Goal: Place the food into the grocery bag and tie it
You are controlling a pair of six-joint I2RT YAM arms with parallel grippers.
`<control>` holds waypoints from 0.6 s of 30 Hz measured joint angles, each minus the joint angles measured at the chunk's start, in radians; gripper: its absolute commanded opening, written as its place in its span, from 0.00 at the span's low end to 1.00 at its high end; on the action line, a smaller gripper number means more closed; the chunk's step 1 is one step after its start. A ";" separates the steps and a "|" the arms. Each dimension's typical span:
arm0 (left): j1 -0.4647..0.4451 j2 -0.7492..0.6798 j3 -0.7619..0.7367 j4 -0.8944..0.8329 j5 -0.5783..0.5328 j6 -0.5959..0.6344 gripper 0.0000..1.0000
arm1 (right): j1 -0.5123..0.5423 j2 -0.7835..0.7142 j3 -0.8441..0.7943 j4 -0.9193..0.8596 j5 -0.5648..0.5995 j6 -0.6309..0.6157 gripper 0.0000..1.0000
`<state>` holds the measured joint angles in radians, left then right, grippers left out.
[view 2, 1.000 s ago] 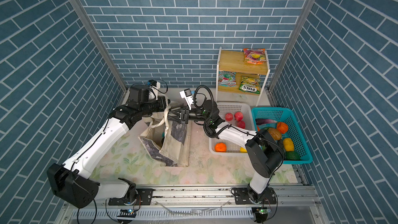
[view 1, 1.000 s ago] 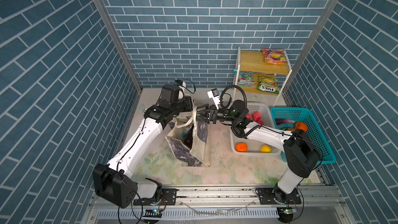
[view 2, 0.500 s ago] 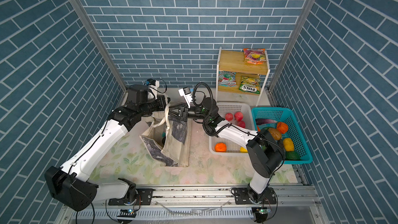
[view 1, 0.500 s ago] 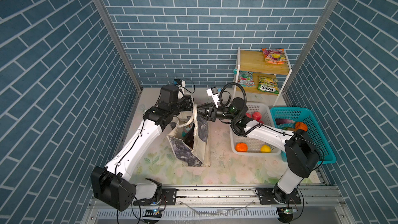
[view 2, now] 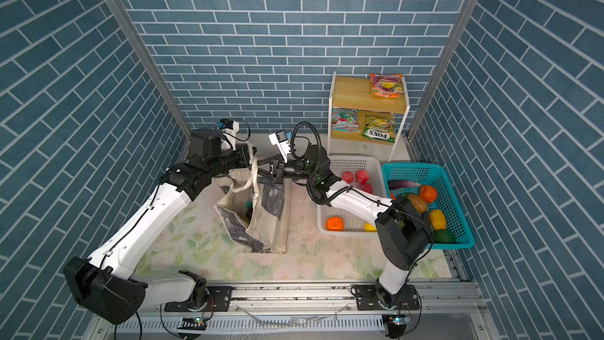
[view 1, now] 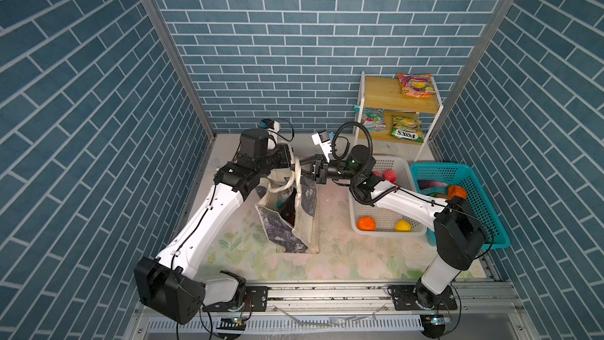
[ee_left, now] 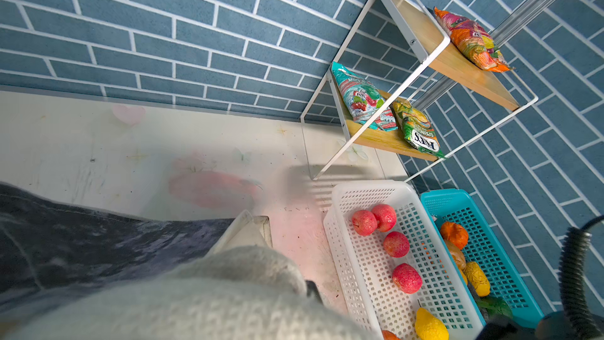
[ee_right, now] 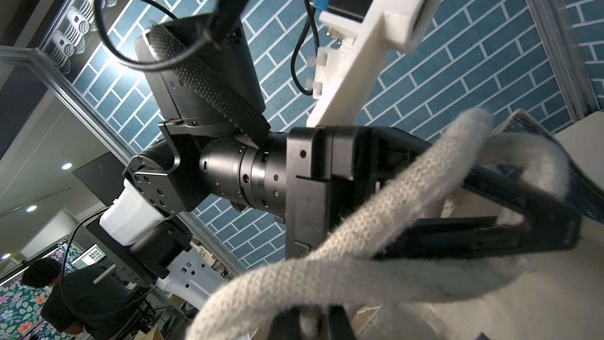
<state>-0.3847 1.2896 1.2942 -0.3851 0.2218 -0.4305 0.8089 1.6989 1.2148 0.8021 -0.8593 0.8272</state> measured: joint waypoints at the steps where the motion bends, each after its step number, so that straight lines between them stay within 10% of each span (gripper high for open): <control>1: 0.000 -0.003 0.000 -0.010 0.000 0.003 0.00 | 0.002 -0.010 0.000 -0.025 0.003 -0.019 0.00; 18: -0.008 -0.120 0.033 -0.132 0.059 0.019 0.00 | 0.015 -0.164 0.000 -0.565 0.252 -0.453 0.00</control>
<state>-0.3923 1.1698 1.3273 -0.5167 0.2806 -0.4110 0.8238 1.5349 1.2152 0.2367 -0.6071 0.3740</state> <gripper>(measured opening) 0.111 0.112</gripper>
